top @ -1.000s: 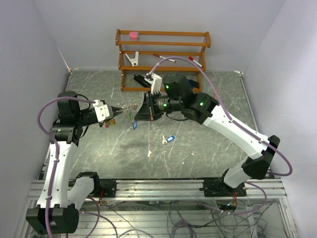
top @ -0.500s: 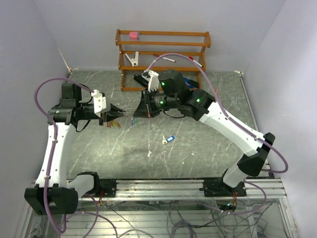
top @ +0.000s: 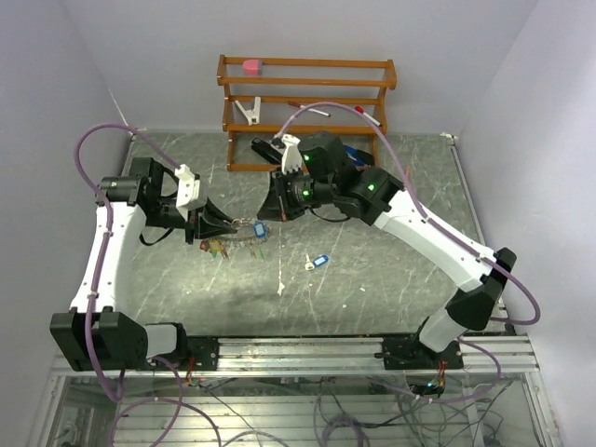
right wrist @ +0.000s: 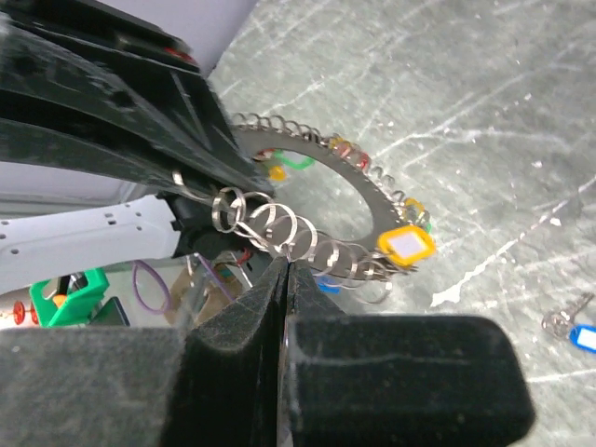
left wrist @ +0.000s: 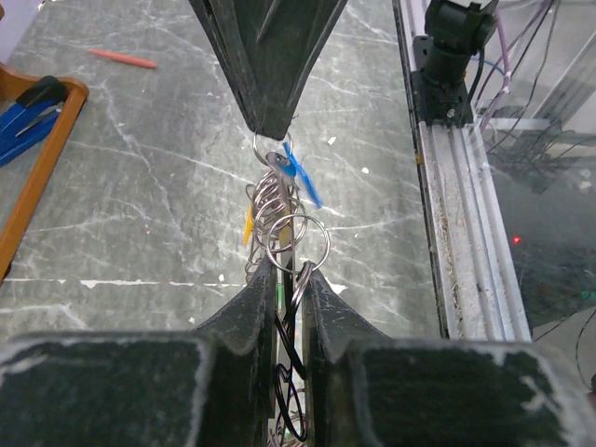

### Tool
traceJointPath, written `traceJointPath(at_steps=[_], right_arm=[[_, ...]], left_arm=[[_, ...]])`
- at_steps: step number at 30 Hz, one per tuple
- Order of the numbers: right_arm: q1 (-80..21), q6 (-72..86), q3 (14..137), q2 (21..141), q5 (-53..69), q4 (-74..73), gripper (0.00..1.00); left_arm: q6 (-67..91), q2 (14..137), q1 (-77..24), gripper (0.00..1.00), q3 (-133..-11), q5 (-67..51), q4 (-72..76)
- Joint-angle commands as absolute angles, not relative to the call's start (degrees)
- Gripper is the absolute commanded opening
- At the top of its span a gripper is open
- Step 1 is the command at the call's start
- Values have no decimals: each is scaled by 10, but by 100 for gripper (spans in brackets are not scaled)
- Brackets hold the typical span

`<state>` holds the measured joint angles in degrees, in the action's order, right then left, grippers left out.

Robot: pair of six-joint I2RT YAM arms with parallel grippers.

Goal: Put the keys on the keyring

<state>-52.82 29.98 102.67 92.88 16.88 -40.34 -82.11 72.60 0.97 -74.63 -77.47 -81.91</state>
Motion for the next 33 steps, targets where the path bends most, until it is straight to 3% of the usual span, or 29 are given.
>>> traceJointPath(at_steps=[1, 9, 15, 19, 27, 33], right_arm=[[-519, 307, 999, 881, 177, -396, 0], [-518, 347, 838, 818, 220, -348, 0], [-518, 340, 851, 803, 212, -346, 0], [-514, 332, 801, 823, 222, -335, 0], [-506, 354, 617, 858, 256, -179, 0], [-506, 359, 577, 930, 273, -97, 0]], left_arm=[[-820, 714, 9, 7, -776, -843, -846], [-774, 734, 21, 7, -824, -870, -855], [-763, 731, 23, 7, -826, -876, -855], [-749, 727, 23, 7, -823, -889, -855], [-727, 730, 55, 7, -872, -853, -841], [-751, 744, 88, 7, -851, -848, -855]])
